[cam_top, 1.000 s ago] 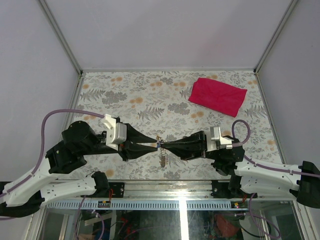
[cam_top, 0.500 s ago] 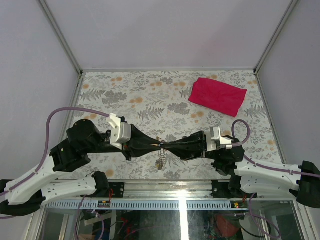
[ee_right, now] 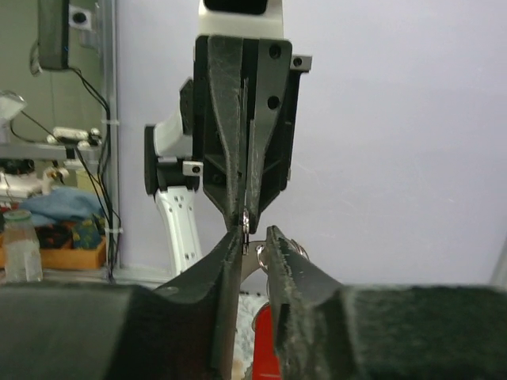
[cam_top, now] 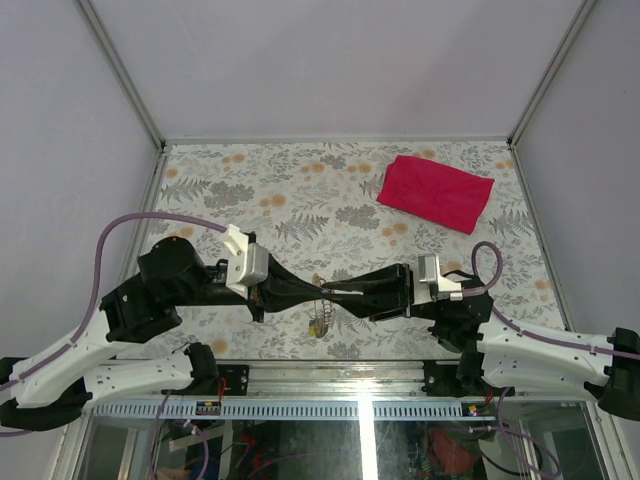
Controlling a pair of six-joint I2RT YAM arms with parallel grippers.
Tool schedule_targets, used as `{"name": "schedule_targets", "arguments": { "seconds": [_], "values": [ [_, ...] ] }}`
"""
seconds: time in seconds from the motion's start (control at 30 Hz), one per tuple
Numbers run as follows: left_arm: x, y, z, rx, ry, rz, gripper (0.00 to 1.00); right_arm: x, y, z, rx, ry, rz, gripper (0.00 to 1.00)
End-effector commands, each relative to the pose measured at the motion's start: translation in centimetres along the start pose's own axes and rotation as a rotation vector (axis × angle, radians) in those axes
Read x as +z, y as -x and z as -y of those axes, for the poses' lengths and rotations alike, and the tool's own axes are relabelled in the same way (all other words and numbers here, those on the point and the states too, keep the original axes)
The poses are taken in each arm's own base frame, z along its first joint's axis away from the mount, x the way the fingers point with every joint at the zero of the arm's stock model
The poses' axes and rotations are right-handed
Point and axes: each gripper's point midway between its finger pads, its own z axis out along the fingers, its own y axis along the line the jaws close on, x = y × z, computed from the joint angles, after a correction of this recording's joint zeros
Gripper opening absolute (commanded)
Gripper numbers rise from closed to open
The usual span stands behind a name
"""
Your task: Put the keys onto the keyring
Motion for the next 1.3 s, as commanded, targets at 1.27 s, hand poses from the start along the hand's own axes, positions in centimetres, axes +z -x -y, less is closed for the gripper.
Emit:
{"name": "schedule_targets", "arguments": {
  "seconds": [1.27],
  "values": [
    [0.4,-8.2,-3.1,-0.043,0.028,-0.660,0.00,-4.3,-4.9,2.3,-0.199,-0.093,-0.450,0.31]
  ]
}}
